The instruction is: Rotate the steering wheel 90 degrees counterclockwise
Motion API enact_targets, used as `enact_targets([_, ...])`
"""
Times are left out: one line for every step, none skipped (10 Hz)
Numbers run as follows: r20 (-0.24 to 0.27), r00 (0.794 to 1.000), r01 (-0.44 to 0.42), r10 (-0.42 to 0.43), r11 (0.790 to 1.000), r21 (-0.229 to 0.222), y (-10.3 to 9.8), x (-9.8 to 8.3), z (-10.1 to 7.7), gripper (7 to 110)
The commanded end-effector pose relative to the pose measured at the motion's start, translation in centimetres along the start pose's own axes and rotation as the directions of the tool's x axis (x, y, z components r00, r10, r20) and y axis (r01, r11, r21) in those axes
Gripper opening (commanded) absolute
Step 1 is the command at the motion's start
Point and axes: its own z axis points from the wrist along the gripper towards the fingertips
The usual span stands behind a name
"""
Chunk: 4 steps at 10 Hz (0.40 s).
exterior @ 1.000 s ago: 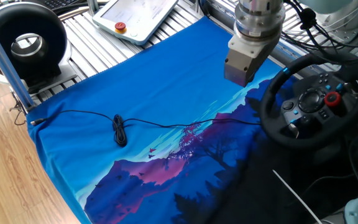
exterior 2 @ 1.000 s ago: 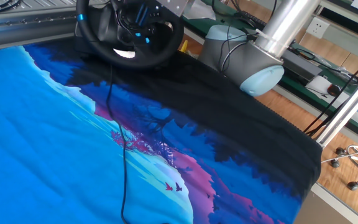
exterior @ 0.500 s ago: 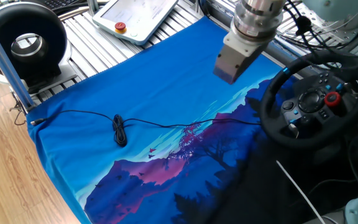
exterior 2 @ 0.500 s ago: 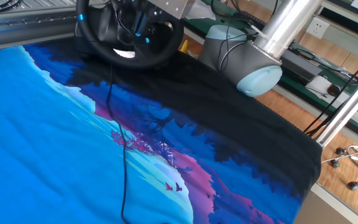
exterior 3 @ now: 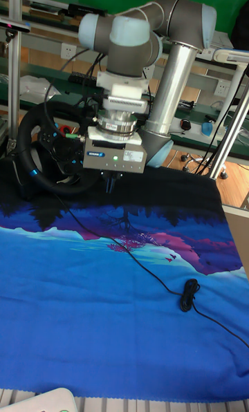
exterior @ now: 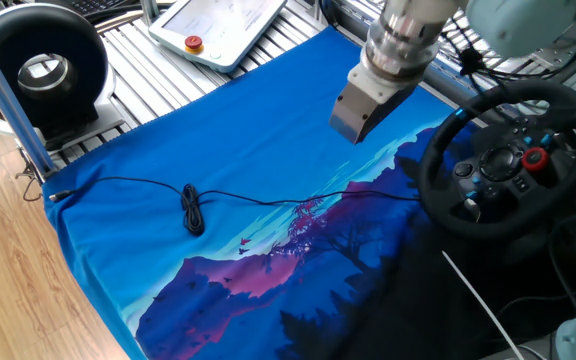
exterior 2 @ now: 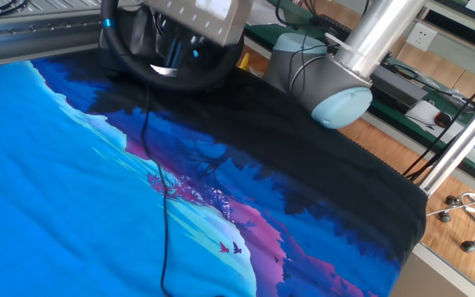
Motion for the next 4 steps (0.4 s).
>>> enact_targets([0.037, 0.999, -0.009, 0.011, 0.999, -0.045, 0.8, -0.8, 1.2, 7])
enact_targets([0.039, 0.999, -0.013, 0.015, 0.998, -0.060, 1.4, -0.8, 1.1, 7])
enact_targets([0.034, 0.999, -0.021, 0.023, 0.998, -0.065, 1.8, -0.7, 1.0, 7])
enact_targets([0.033, 0.999, -0.022, 0.025, 0.997, -0.073, 2.0, -0.7, 0.9, 7])
